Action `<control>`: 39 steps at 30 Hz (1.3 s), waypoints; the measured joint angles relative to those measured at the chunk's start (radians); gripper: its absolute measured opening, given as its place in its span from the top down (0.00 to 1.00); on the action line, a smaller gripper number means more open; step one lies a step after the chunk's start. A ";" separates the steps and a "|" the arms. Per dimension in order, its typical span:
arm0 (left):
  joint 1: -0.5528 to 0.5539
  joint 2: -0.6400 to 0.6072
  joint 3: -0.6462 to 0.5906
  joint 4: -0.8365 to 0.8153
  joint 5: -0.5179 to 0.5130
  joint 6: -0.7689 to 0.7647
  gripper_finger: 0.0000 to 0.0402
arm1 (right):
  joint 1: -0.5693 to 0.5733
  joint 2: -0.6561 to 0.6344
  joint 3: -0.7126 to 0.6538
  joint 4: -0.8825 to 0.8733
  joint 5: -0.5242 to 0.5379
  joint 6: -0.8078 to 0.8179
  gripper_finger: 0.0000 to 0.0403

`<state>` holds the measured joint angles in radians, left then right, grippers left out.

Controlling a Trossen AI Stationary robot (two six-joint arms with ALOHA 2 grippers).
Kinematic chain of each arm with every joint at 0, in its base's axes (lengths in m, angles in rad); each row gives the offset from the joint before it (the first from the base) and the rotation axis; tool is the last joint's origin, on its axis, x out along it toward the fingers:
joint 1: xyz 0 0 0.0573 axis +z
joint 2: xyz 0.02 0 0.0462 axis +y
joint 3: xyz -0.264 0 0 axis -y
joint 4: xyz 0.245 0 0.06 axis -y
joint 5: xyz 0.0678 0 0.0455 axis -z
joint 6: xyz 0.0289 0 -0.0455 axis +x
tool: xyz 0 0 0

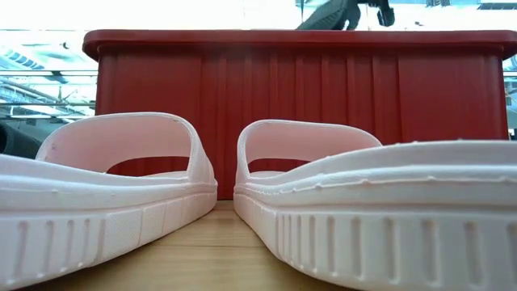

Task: Pick and place slides into bin
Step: Put the black slide into the red organizer bin

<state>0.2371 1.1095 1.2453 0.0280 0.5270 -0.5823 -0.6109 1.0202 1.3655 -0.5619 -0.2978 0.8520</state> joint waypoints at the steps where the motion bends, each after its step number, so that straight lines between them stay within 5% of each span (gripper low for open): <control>1: 0.000 0.000 0.000 0.000 0.000 0.000 0.79 | -0.019 0.003 0.000 -0.012 -0.020 -0.003 0.83; 14: -0.001 0.000 -0.001 -0.001 0.049 -0.008 0.79 | -0.223 0.119 0.000 -0.105 -0.307 -0.073 0.83; 39: -0.001 0.001 -0.002 -0.001 0.051 -0.025 0.79 | -0.355 0.354 0.000 -0.267 -0.382 -0.300 0.83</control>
<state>0.2359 1.1107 1.2438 0.0267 0.5785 -0.6074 -0.9659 1.3742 1.3659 -0.8291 -0.6795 0.5520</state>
